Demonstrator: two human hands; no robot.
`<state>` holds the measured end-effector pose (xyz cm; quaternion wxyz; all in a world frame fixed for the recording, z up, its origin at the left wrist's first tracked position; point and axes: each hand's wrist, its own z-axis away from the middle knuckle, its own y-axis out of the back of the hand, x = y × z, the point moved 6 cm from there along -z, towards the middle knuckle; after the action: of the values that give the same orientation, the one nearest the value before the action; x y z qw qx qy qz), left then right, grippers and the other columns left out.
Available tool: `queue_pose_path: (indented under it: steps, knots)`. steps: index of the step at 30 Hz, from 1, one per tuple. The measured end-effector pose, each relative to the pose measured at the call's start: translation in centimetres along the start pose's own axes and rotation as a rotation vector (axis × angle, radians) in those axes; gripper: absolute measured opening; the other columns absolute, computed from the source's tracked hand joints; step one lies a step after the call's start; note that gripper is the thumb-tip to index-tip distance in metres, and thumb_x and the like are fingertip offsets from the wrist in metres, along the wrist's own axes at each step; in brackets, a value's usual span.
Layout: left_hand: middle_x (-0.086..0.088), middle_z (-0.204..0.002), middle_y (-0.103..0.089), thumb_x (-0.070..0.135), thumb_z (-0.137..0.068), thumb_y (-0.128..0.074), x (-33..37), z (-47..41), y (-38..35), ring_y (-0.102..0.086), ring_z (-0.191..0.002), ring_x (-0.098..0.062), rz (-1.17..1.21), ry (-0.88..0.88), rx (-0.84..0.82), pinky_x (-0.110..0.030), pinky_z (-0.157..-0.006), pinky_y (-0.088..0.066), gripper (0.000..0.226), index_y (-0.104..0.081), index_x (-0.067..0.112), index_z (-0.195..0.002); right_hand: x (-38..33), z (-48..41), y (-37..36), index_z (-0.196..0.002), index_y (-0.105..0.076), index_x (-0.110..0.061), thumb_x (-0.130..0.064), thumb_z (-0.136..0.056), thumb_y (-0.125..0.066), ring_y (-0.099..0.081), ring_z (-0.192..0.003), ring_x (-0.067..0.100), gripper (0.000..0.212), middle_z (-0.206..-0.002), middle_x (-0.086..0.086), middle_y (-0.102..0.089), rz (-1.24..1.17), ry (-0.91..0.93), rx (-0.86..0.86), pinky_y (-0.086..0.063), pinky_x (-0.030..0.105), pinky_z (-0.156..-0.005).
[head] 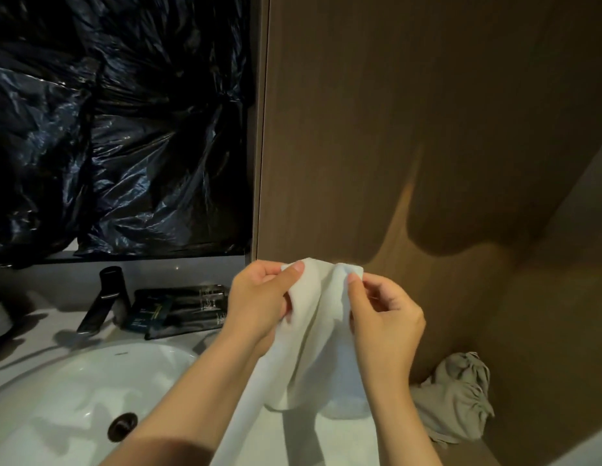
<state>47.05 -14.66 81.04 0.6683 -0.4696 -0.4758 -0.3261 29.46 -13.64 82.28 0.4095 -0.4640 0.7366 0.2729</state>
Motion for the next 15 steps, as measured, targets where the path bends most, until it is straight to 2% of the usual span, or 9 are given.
queue_pose_path:
  steps: [3,7,12,15]
  knots:
    - [-0.031,-0.101,-0.067,0.014,-0.085,-0.072,-0.9,0.4,0.5,-0.063,-0.078,-0.031,0.016,0.052,-0.003,-0.051,-0.089,-0.052,0.023,-0.063,-0.003,-0.098,0.7,1.0,-0.7,-0.085,-0.074,-0.026,-0.024,-0.089,-0.069,-0.066,-0.074,0.004,0.007,-0.073,-0.015,-0.070,-0.058,-0.102,-0.034,-0.050,0.010,-0.058]
    - [-0.021,-0.096,-0.073,0.010,-0.087,-0.067,-1.4,0.9,1.4,-0.071,-0.090,-0.028,0.122,0.101,-0.036,-0.038,-0.085,-0.058,0.021,-0.063,-0.004,-0.102,0.4,1.6,-1.1,-0.083,-0.074,-0.023,-0.020,-0.088,-0.069,-0.064,-0.064,0.010,0.008,-0.068,-0.006,-0.069,-0.133,-0.134,-0.091,-0.050,0.015,-0.054]
    - [-0.015,-0.099,-0.074,0.007,-0.089,-0.063,-2.3,2.5,2.0,-0.072,-0.094,-0.023,0.193,0.141,-0.139,-0.031,-0.084,-0.058,0.017,-0.069,-0.002,-0.102,0.6,2.7,-2.1,-0.085,-0.076,-0.028,-0.022,-0.089,-0.068,-0.069,-0.078,0.013,0.011,-0.080,-0.007,-0.073,-0.202,-0.224,-0.293,-0.055,0.018,-0.060]
    - [-0.019,-0.097,-0.073,0.010,-0.088,-0.062,-2.6,3.3,2.9,-0.072,-0.091,-0.025,0.205,0.157,-0.151,-0.030,-0.079,-0.059,0.017,-0.076,0.000,-0.088,1.1,3.5,-2.6,-0.090,-0.078,-0.026,-0.029,-0.089,-0.064,-0.072,-0.084,0.016,0.015,-0.088,-0.003,-0.076,-0.256,-0.301,-0.453,-0.057,0.021,-0.067]
